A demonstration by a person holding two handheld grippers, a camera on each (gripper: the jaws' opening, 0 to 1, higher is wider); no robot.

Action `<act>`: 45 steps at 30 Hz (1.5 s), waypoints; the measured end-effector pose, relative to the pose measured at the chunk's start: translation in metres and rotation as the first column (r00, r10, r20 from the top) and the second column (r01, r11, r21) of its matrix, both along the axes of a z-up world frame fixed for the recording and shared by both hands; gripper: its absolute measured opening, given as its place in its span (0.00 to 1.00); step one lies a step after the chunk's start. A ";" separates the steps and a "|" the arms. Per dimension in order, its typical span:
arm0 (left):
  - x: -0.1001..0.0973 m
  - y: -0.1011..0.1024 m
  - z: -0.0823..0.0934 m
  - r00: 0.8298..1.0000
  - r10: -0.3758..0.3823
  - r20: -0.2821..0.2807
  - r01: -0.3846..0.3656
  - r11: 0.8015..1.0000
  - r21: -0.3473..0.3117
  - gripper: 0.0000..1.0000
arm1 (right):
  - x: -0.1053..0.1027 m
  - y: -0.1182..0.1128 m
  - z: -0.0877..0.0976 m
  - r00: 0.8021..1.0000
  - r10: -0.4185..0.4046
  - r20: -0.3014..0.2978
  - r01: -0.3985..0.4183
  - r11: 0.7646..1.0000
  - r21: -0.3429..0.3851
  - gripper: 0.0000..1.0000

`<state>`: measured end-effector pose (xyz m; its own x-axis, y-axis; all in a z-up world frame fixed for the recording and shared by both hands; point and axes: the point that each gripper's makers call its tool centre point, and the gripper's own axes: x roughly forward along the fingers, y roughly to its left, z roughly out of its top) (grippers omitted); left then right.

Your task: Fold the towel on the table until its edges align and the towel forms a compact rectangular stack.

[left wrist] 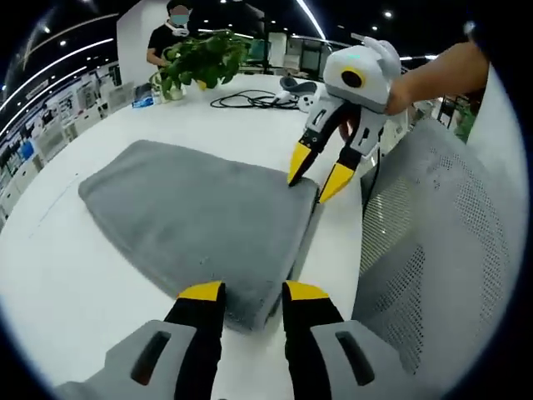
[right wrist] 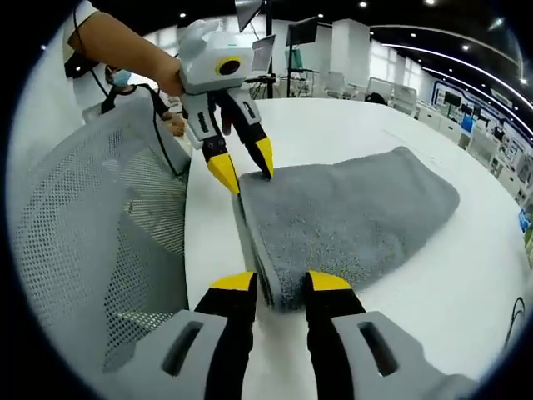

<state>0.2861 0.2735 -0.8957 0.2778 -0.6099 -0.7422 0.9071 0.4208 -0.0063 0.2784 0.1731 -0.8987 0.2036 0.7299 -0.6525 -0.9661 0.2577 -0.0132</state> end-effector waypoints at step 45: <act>-0.017 0.004 -0.016 0.996 -0.090 -0.004 0.090 0.990 0.107 0.09 | -0.015 0.002 -0.018 1.000 0.008 -0.018 -0.010 0.995 -0.103 0.03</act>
